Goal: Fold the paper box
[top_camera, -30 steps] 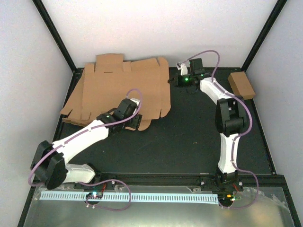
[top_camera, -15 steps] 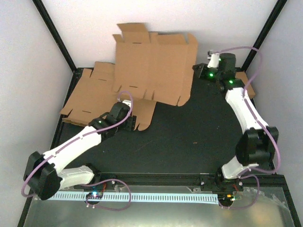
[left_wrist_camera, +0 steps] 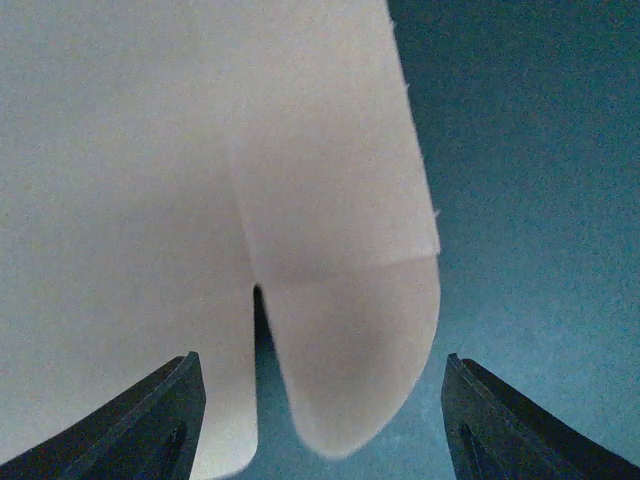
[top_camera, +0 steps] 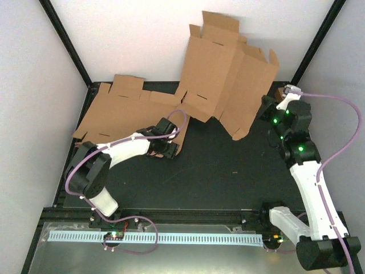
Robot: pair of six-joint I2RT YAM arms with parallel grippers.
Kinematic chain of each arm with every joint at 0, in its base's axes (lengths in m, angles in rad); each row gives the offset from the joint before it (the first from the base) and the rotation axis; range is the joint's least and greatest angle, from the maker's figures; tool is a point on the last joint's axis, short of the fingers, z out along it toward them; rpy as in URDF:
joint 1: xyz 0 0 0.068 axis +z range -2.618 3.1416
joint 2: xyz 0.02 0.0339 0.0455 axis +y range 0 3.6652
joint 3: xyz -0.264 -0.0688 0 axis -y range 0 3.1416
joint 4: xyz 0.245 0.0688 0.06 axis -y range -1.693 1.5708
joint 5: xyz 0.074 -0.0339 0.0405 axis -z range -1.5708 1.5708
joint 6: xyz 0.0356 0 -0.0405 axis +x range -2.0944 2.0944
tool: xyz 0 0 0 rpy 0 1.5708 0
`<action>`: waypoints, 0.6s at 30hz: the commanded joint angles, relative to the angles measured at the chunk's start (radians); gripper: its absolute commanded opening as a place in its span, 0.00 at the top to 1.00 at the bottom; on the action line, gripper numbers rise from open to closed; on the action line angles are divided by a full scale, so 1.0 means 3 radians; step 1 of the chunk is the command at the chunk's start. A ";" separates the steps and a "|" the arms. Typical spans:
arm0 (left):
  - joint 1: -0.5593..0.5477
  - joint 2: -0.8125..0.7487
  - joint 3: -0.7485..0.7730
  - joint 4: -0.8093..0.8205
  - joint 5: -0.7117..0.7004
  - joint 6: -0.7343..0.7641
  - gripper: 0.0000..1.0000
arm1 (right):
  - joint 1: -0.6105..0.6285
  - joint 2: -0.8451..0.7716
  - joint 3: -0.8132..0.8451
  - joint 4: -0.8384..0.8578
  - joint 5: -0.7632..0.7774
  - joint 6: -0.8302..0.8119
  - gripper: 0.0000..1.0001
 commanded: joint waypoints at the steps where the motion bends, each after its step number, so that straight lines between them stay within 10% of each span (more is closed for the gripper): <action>1: 0.0013 0.0244 0.0324 0.0006 0.0097 0.0227 0.33 | -0.0017 -0.0257 -0.0268 -0.0006 0.0084 0.0095 0.99; 18: -0.0068 0.0986 0.0967 -0.0213 -0.0132 0.0407 0.30 | -0.0012 -0.1366 -0.0584 -0.0474 0.0902 0.0080 0.99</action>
